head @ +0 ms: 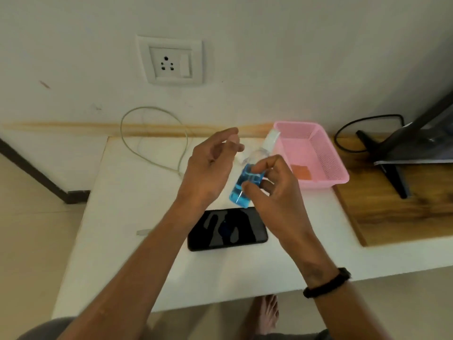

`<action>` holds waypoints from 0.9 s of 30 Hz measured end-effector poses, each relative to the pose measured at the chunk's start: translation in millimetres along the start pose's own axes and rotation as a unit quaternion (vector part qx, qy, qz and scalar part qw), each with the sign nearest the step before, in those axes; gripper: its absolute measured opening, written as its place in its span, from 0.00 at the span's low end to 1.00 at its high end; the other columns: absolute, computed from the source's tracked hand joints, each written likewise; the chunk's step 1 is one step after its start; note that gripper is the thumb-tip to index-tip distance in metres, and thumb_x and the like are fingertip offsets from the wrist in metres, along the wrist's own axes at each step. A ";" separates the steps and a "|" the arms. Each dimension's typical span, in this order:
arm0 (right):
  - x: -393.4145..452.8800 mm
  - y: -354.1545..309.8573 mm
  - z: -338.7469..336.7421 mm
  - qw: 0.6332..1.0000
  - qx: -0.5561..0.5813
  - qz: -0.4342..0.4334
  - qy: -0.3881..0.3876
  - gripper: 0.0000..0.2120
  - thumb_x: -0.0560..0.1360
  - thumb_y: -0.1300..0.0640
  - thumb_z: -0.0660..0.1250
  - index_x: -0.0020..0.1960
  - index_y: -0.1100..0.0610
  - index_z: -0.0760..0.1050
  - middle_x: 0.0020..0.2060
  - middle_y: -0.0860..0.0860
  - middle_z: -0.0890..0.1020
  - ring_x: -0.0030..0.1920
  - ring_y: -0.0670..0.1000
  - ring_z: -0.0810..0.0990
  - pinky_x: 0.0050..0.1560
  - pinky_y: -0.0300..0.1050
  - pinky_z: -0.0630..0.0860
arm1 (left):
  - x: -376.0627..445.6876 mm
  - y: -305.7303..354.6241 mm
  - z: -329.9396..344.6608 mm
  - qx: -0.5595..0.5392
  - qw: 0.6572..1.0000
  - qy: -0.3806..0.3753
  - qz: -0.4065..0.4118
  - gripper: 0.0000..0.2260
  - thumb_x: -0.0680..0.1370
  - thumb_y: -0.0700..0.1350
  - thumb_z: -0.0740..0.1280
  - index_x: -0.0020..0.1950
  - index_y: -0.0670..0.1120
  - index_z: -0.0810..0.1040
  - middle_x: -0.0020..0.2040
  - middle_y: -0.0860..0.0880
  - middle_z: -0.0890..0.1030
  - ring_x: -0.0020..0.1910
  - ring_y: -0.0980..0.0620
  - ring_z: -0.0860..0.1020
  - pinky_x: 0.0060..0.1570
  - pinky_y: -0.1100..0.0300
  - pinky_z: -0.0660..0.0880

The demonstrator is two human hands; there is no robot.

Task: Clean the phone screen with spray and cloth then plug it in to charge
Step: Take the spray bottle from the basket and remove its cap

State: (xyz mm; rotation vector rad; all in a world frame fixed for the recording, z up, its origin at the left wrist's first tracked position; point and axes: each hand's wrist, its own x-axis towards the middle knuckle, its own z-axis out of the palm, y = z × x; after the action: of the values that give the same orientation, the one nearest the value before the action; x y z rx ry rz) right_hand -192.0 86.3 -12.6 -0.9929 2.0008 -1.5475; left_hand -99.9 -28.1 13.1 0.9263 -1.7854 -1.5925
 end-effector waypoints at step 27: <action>-1.6 -10.9 26.5 0.981 0.105 0.080 -0.143 0.23 0.83 0.35 0.56 0.42 0.49 0.77 0.32 0.53 0.83 0.26 0.50 0.79 0.33 0.40 0.80 | -3.9 -17.8 -38.9 -0.170 0.970 -0.153 -0.084 0.12 0.83 0.50 0.66 0.62 0.50 0.86 0.56 0.49 0.88 0.51 0.56 0.80 0.59 0.54 0.75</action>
State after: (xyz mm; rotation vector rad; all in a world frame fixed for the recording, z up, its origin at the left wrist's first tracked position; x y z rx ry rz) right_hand -169.3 68.8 -10.2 -0.8898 1.6422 -1.4064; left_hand -64.6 -49.1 0.7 0.7118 -1.5809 -2.1659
